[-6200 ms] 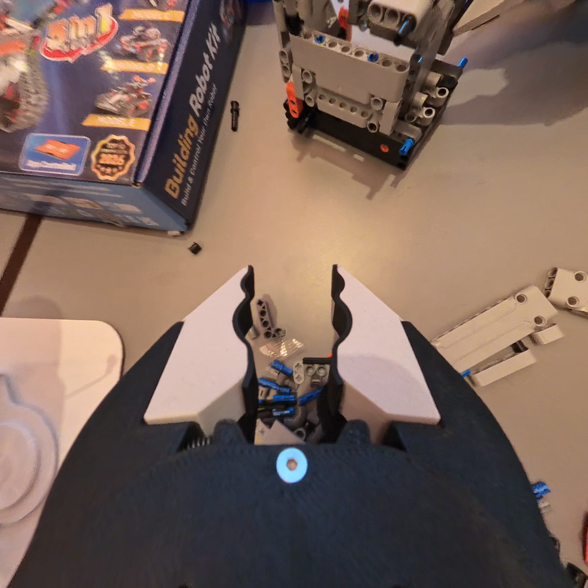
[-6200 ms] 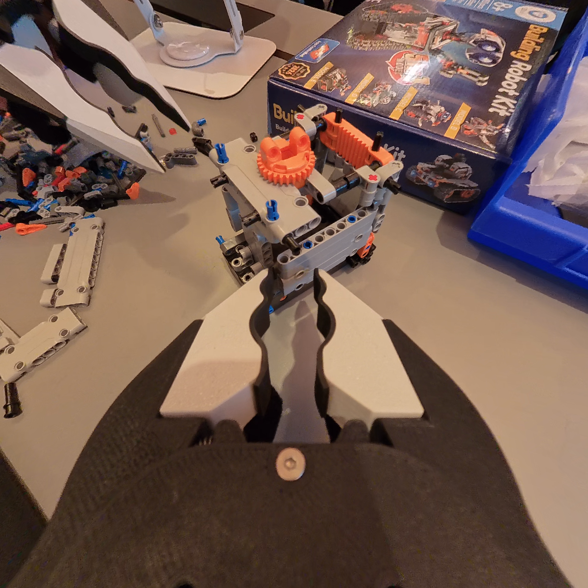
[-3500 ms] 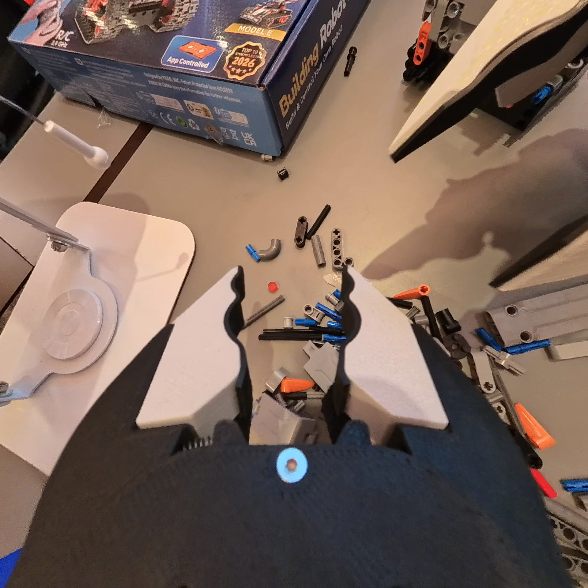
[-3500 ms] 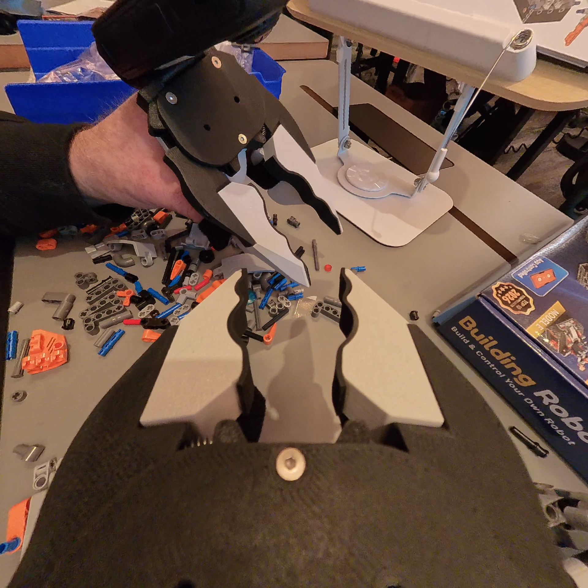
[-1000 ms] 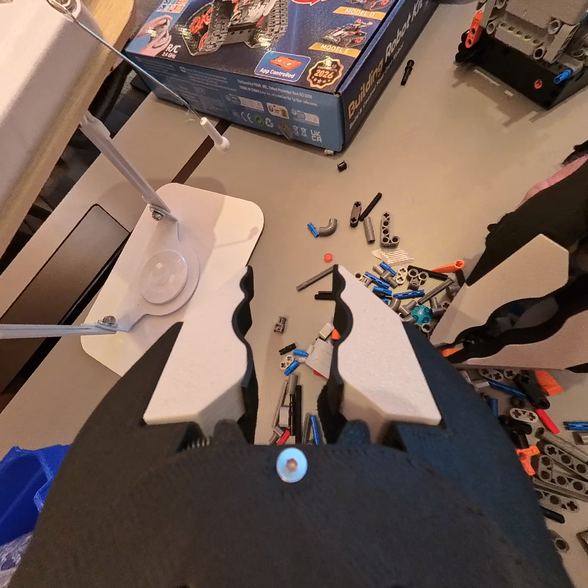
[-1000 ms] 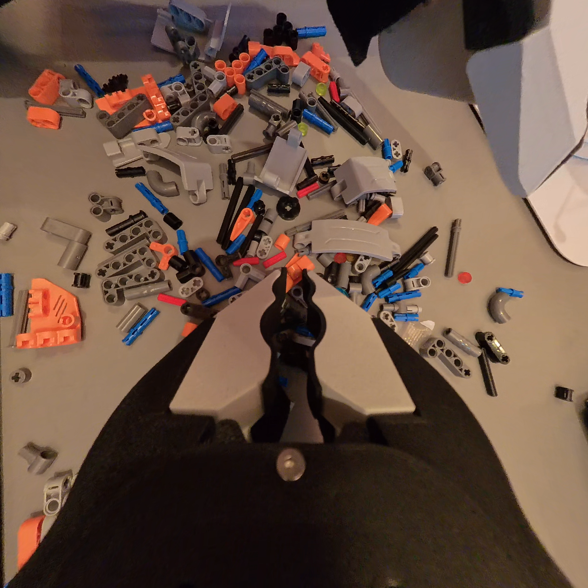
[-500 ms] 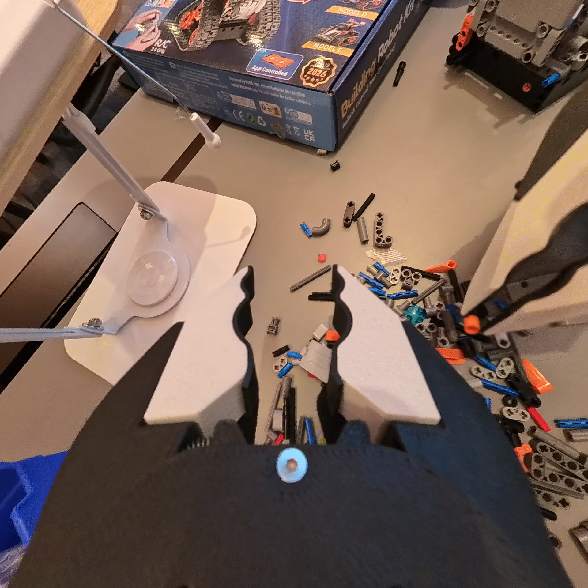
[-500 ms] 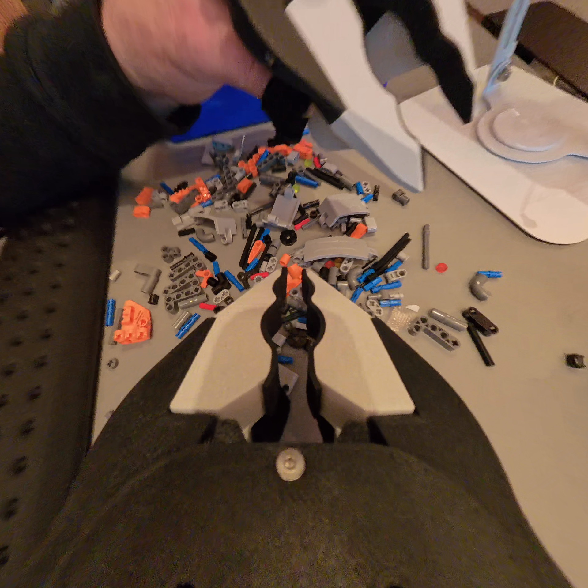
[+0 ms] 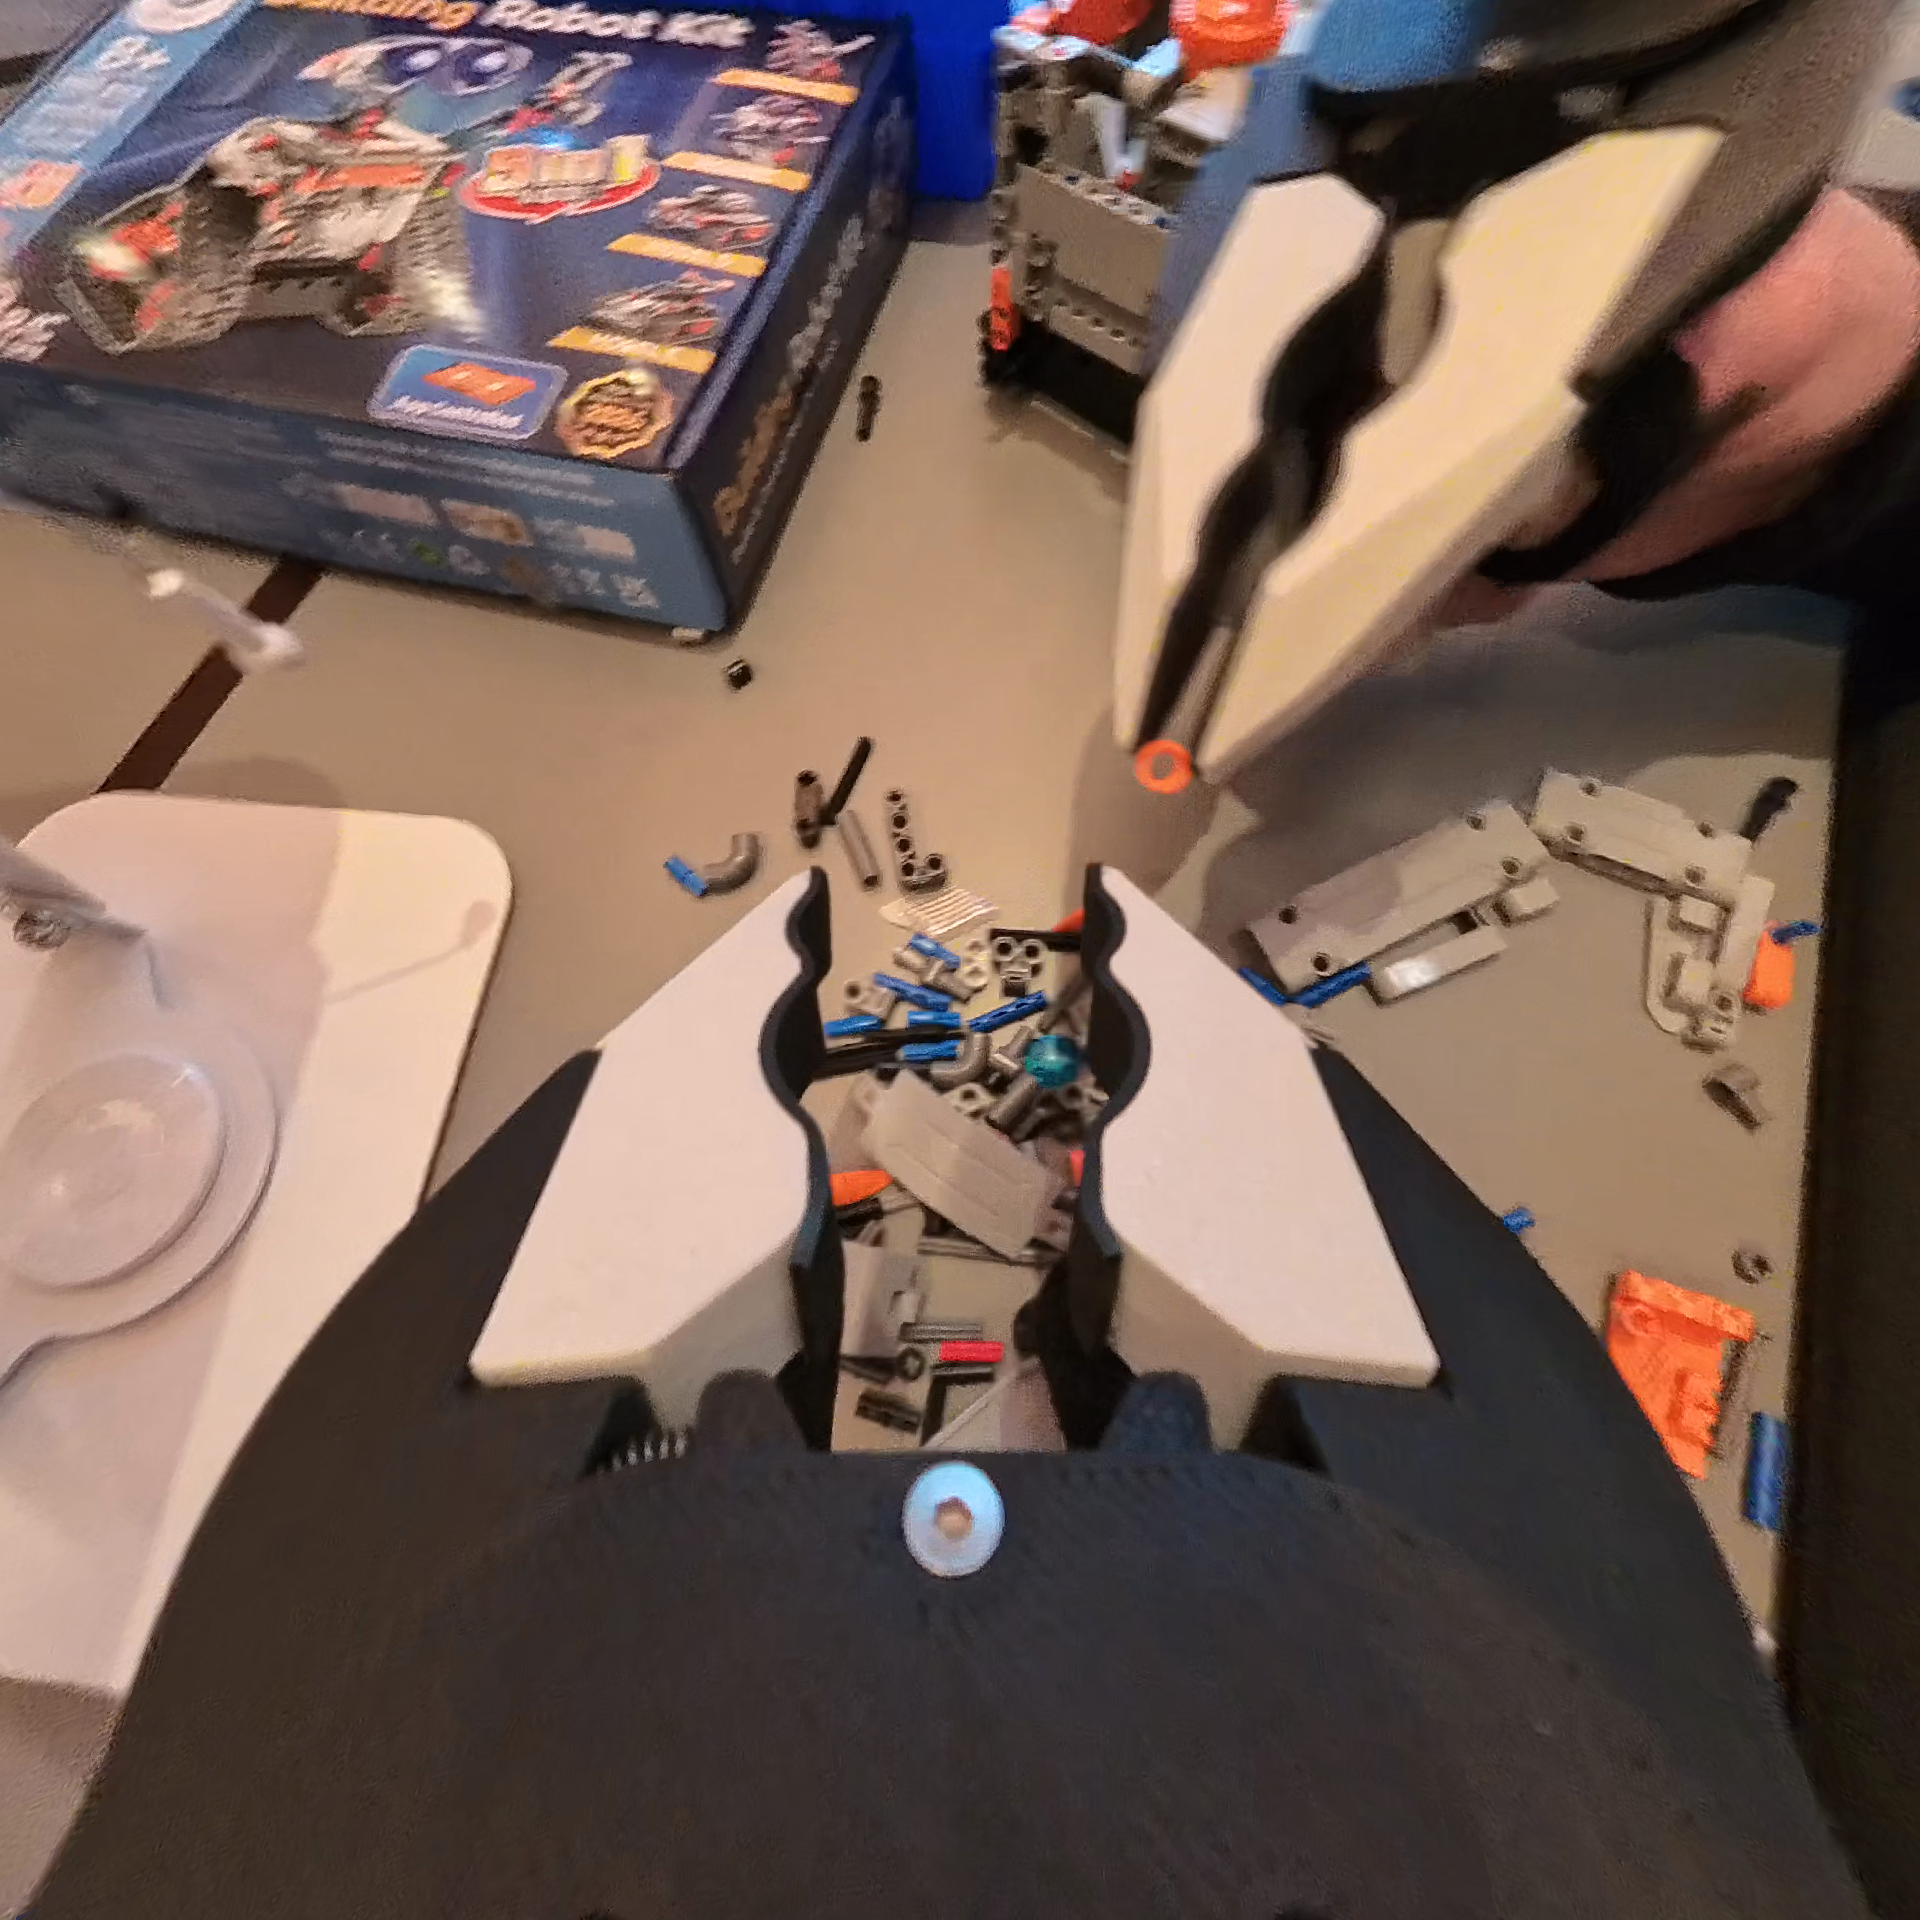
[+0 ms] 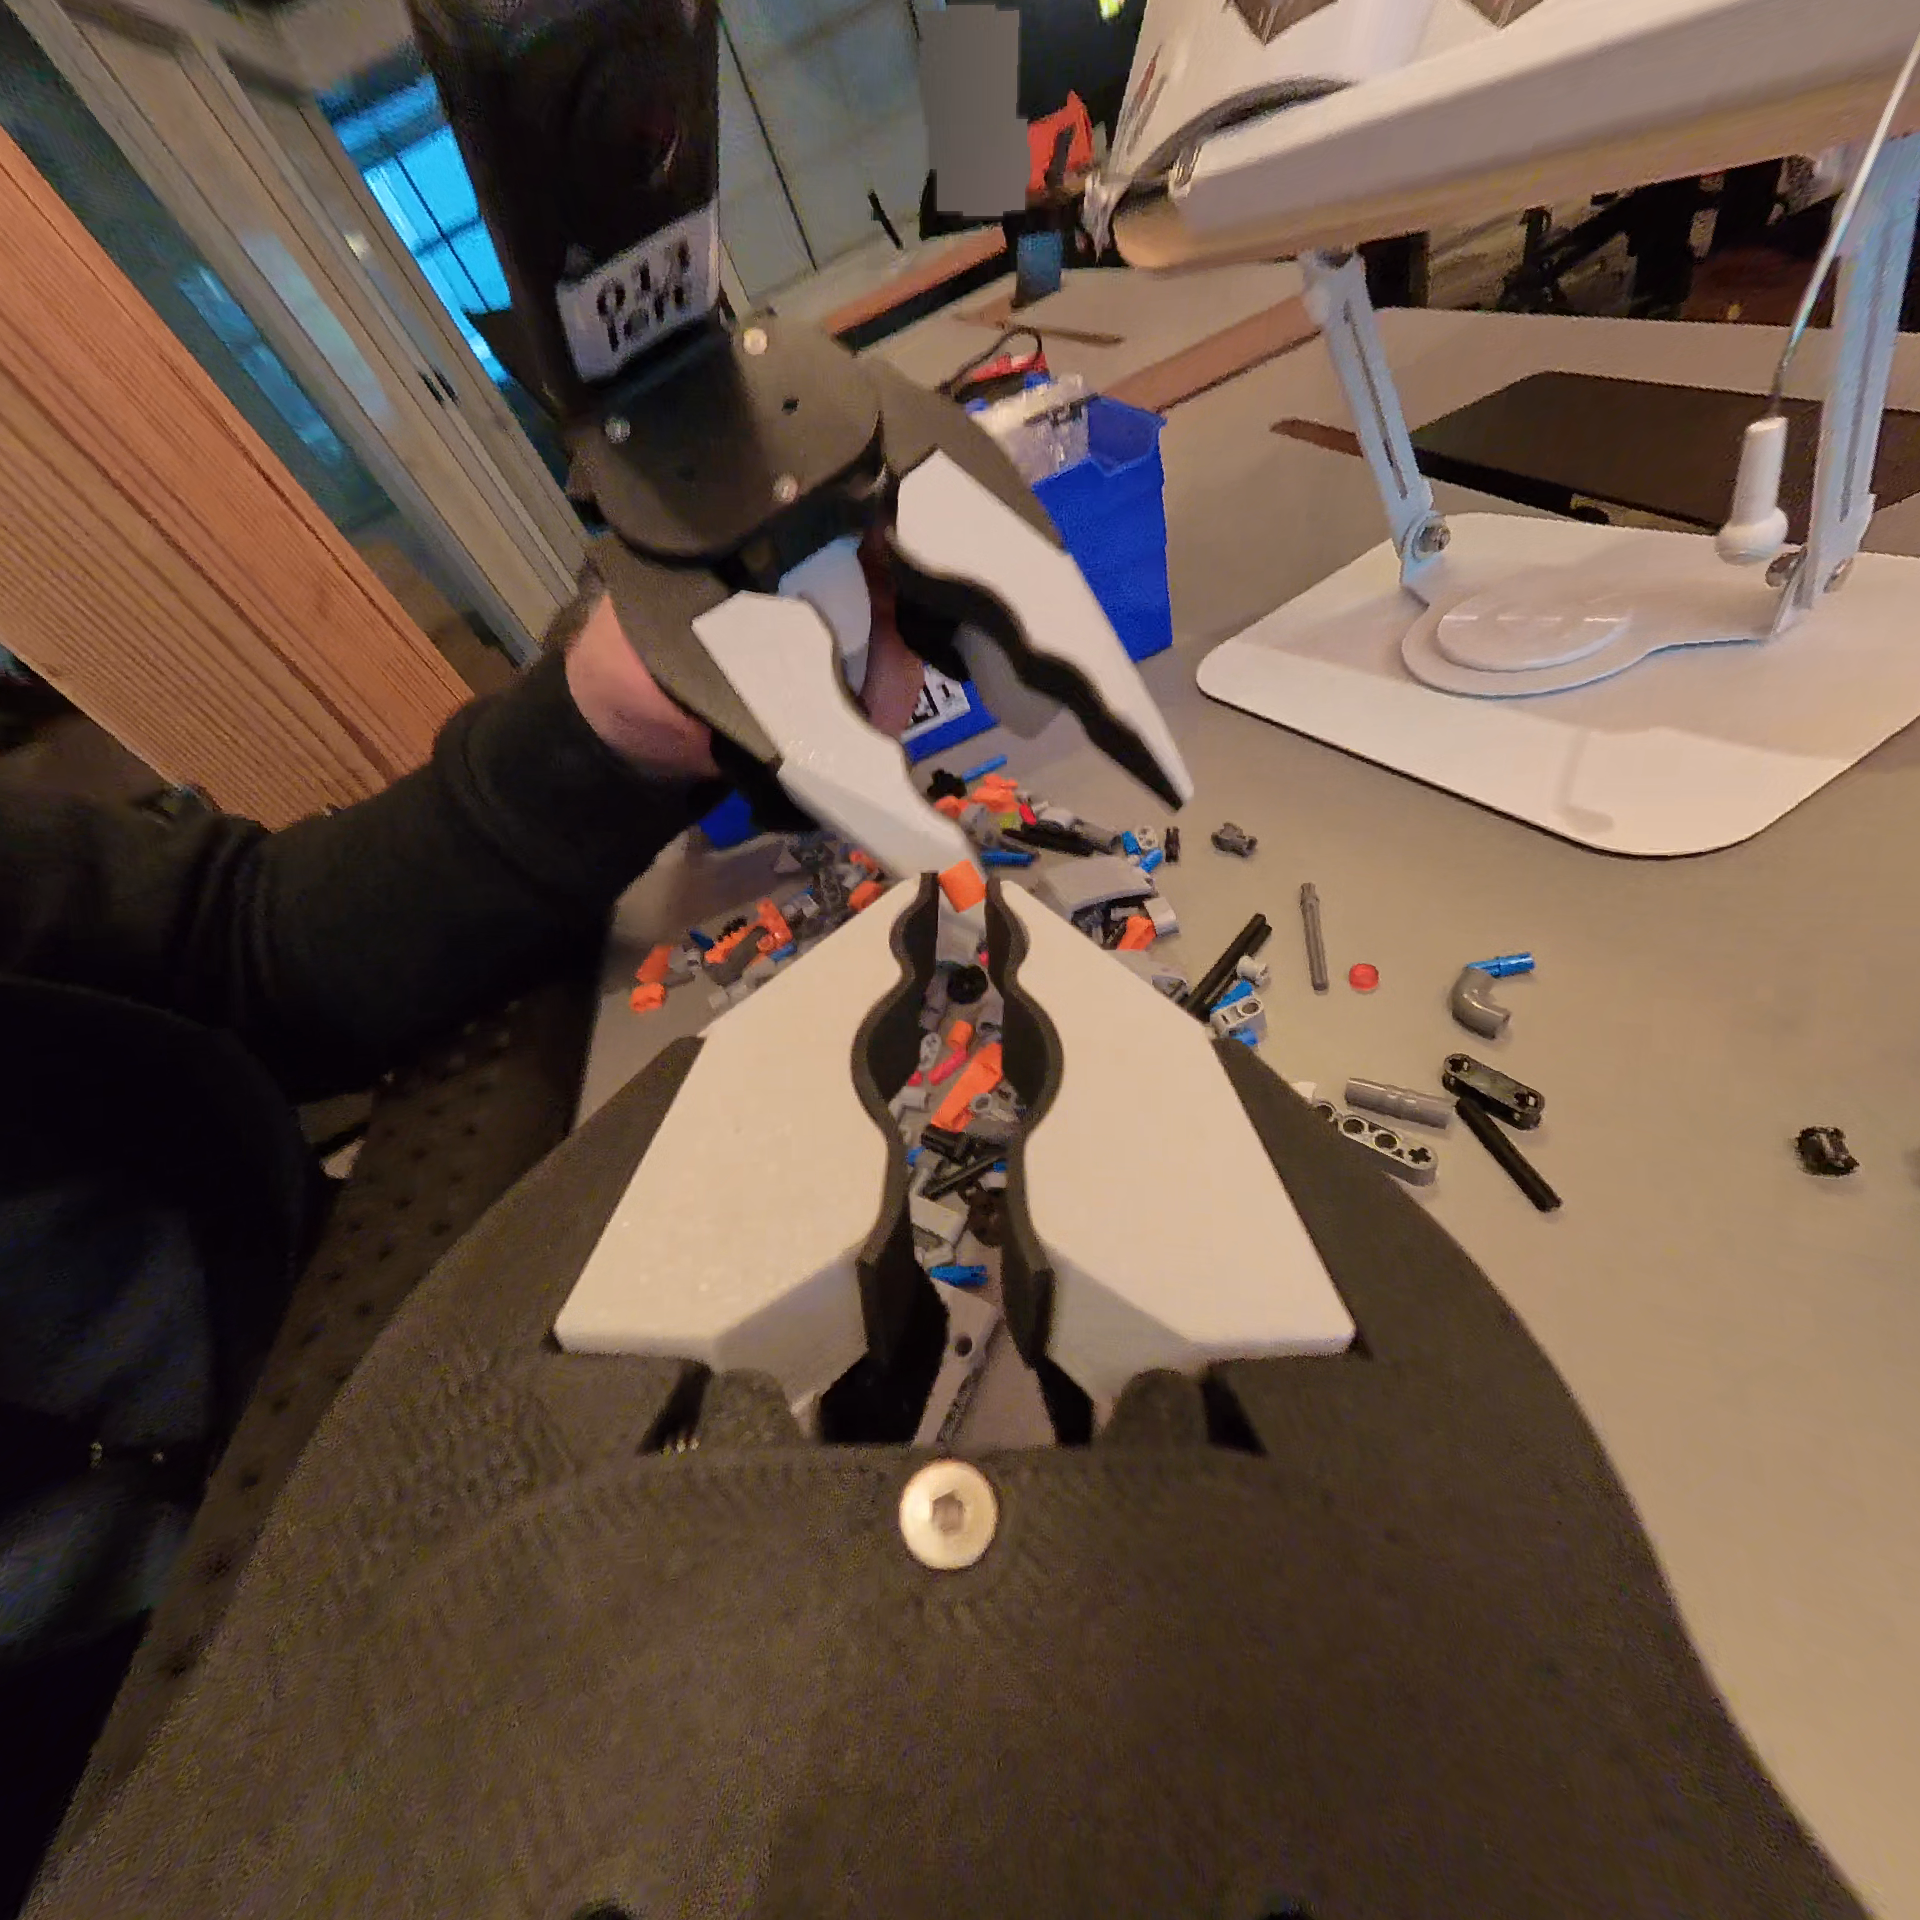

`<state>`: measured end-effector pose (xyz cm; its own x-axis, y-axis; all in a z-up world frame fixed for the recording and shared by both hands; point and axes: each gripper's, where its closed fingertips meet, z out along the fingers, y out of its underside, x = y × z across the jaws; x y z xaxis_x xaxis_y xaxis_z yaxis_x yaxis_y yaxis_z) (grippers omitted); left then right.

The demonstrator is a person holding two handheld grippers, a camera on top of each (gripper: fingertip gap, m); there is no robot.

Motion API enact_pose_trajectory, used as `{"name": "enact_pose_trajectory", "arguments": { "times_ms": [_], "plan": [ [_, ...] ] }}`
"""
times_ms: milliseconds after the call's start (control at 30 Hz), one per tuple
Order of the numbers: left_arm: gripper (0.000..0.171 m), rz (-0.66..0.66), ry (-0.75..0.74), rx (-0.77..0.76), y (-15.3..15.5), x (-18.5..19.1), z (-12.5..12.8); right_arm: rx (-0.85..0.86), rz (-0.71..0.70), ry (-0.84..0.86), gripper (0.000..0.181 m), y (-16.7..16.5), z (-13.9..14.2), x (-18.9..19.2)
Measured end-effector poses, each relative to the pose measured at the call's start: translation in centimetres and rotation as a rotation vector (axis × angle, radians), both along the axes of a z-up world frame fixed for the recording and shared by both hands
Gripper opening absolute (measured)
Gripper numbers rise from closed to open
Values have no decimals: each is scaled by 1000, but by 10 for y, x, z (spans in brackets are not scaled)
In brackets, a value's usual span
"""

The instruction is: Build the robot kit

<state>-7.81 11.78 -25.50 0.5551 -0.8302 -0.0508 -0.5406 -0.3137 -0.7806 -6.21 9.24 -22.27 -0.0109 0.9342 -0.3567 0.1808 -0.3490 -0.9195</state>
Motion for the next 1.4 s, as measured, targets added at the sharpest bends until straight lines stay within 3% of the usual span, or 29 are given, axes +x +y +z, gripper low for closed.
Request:
{"name": "enact_pose_trajectory", "arguments": {
  "times_ms": [167, 467, 600, 900, 1400],
  "plan": [
    [43, -30, 83, -7, -6, 2, -11, -91, 18, 39, 6, 5, 4, 6],
    [38, 142, 198, -39, 12, -42, -26, 114, 241, -372, 7, -50, -66, -13],
    [38, 148, 221, -28, 13, -42, -26, 224, 245, -525, 12, -57, -91, -17],
    [39, 158, 248, 15, 14, -41, -19, 390, 105, -683, 18, -37, -108, -36],
    [39, 167, 271, 26, 15, -43, -21, 424, 159, -697, 18, -49, -115, -33]
  ]
}}
